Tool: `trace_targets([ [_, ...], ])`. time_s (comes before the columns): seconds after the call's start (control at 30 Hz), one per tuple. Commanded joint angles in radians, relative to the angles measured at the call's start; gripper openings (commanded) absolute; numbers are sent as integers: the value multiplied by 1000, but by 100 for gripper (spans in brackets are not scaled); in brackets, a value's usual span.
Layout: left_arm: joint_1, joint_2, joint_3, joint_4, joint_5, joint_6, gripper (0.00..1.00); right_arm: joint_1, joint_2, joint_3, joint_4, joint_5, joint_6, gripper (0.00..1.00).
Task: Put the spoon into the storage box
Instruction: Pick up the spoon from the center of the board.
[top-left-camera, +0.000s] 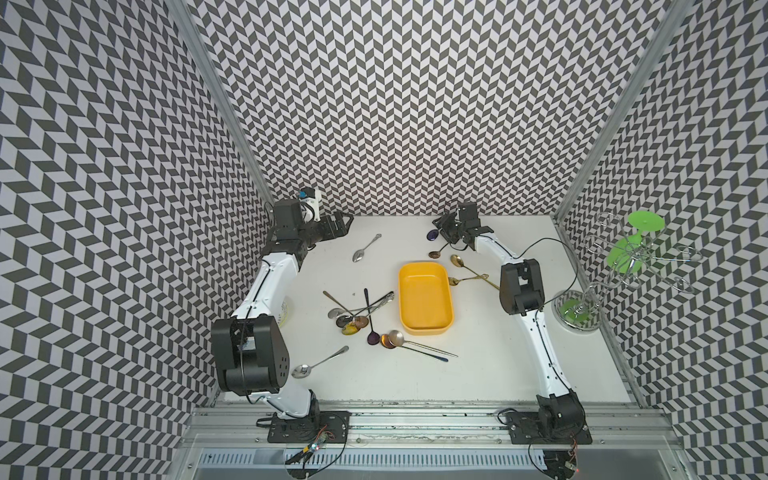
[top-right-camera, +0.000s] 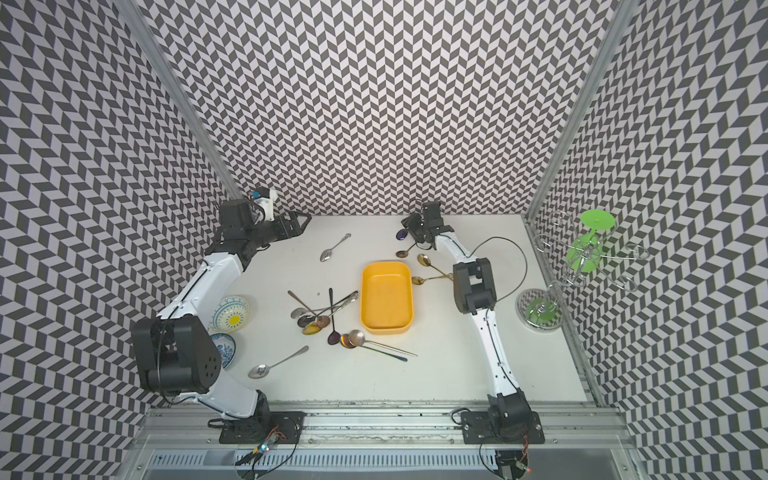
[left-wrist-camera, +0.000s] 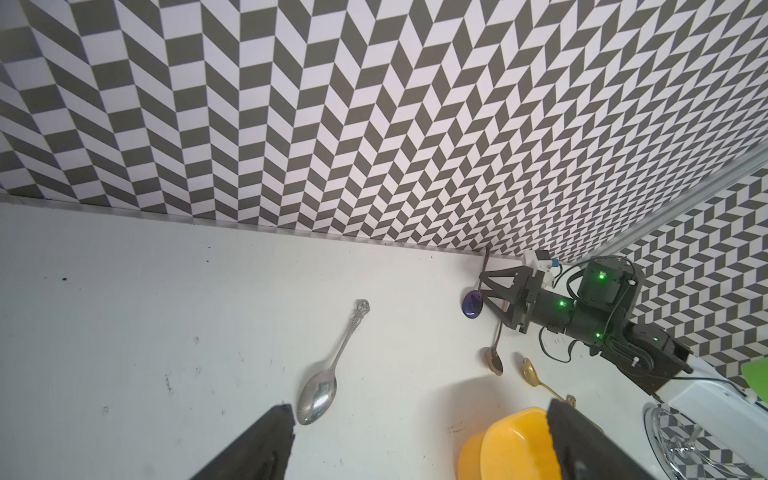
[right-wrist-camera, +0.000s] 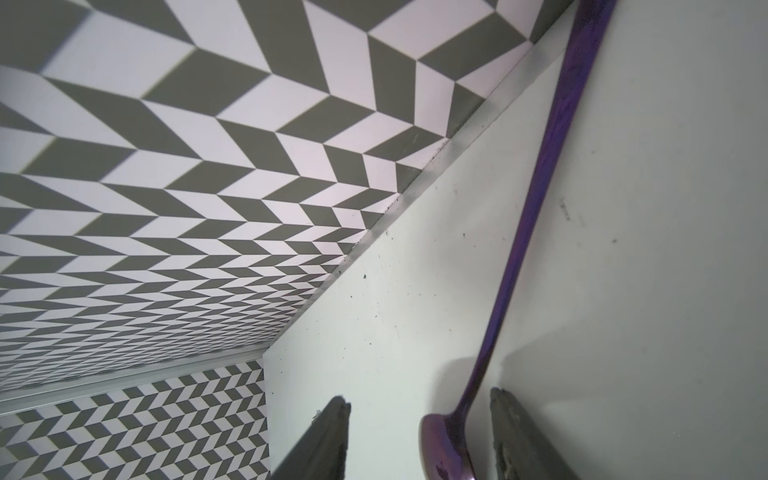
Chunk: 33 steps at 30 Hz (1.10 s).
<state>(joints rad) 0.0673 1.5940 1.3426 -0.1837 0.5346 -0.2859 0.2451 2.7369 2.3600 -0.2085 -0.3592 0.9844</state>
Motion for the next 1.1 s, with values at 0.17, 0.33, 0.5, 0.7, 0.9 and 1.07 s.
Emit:
trace_targets([
  [0.17,11,-33,-10,23,-4,3,99,3,10,-91,-28,-25,-42,52],
  [0.33,12,-37,-14,27,-4,4,99,4,24,-79,-49,-35,-91,48],
  [0.5,15,-40,-19,30,-4,2,99,4,56,-41,-84,-59,-124,43],
  [0.7,17,-40,-23,37,-2,0,99,8,58,-50,-104,-71,-149,38],
  [0.9,19,-46,-28,40,-2,1,99,9,42,-93,-88,-82,-156,23],
  [1.07,23,-56,-39,47,-2,-2,99,8,26,-100,-79,-91,-163,12],
])
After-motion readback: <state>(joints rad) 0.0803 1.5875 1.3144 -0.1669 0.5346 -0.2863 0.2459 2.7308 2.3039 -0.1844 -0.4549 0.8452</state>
